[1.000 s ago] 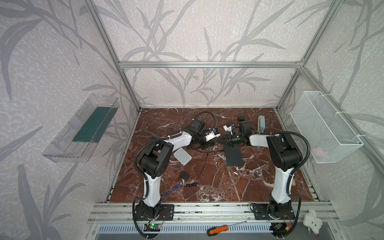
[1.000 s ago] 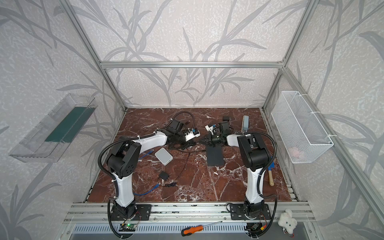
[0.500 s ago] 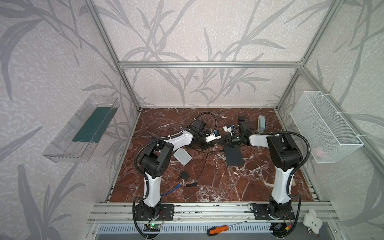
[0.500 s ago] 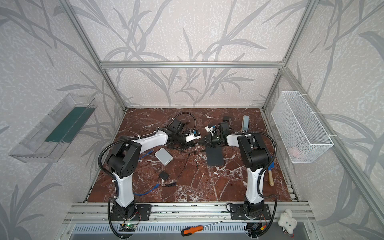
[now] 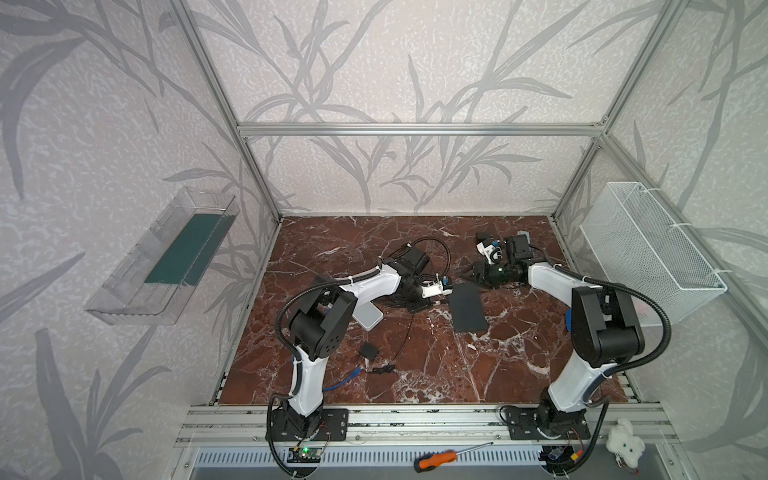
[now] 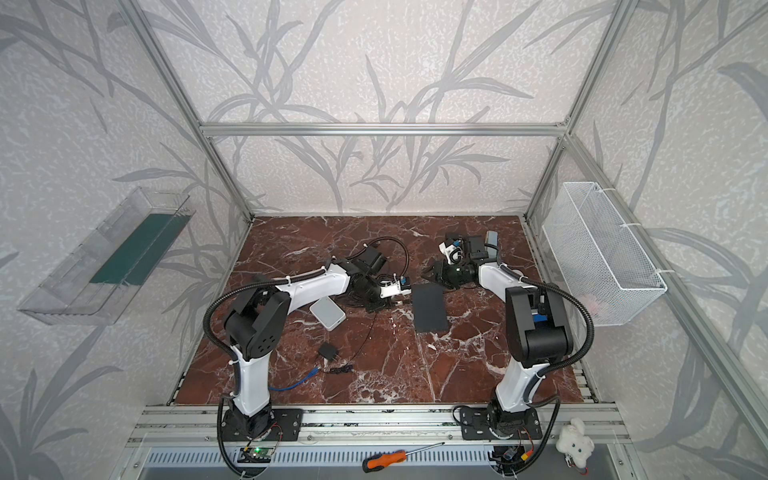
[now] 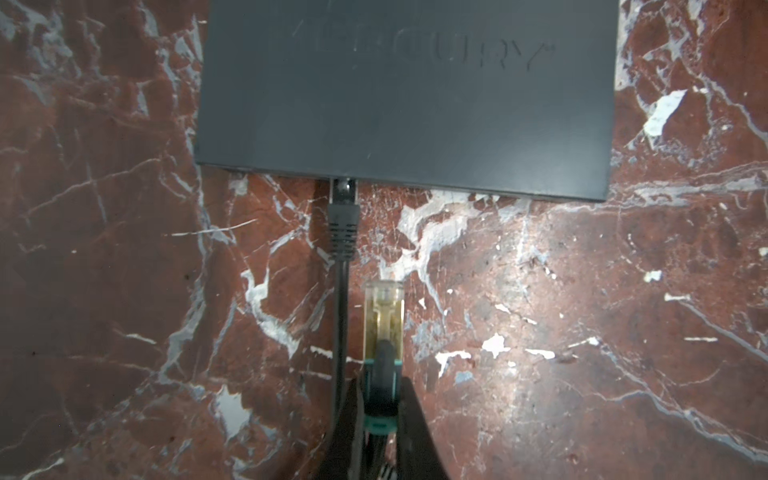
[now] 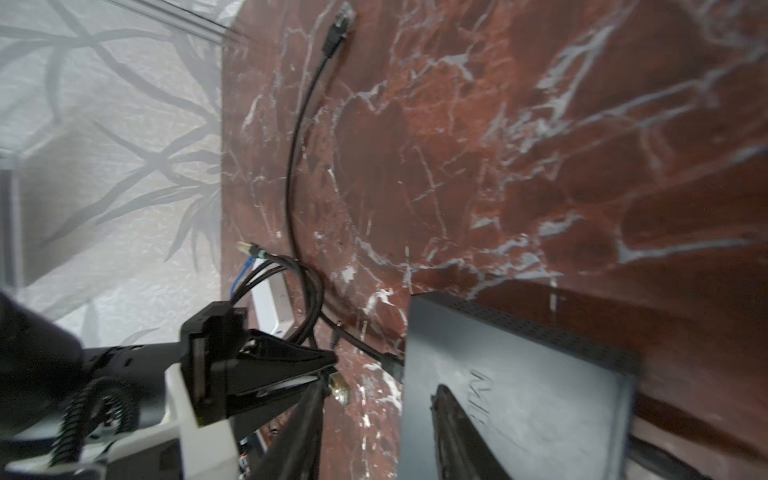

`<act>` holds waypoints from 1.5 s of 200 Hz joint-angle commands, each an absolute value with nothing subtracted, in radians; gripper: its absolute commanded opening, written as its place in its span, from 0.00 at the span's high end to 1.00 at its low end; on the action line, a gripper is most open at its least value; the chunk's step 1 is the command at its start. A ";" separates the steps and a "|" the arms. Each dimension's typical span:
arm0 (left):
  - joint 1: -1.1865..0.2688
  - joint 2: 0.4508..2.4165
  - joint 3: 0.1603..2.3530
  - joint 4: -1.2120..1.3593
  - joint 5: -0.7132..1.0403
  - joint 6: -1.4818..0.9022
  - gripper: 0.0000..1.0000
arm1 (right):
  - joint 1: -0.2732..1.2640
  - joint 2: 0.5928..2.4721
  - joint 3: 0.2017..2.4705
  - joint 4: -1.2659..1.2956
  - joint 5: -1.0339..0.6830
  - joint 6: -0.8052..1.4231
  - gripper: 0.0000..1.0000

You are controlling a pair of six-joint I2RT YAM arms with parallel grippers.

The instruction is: Insert the plug into the switch port

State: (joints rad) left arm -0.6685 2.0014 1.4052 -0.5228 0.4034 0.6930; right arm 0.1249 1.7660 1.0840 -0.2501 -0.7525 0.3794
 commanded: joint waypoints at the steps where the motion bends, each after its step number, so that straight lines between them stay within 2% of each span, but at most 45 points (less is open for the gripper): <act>1: -0.703 2.038 1.446 -0.606 0.367 0.629 0.98 | 0.120 1.740 1.058 -0.386 -0.606 0.282 0.53; 41: -0.736 2.065 1.438 -0.595 0.318 0.542 0.98 | 0.120 1.712 1.022 -0.464 -0.530 0.252 0.50; 75: -0.752 2.073 1.415 -0.538 0.333 0.476 0.98 | 0.120 1.660 1.011 -0.547 -0.466 0.216 0.46; 125: -0.771 2.094 1.421 -0.511 0.382 0.450 0.98 | 0.118 1.684 1.021 -0.617 -0.408 0.174 0.44; 175: -0.790 2.123 1.463 -0.538 0.393 0.441 0.98 | 0.120 1.735 1.005 -0.574 -0.463 0.184 0.45; 212: -0.808 2.171 1.558 -0.681 0.396 0.470 0.99 | 0.120 1.736 0.975 -0.523 -0.515 0.215 0.45; 300: -0.810 2.196 1.628 -0.717 0.484 0.423 0.99 | 0.127 1.766 0.942 -0.492 -0.584 0.207 0.50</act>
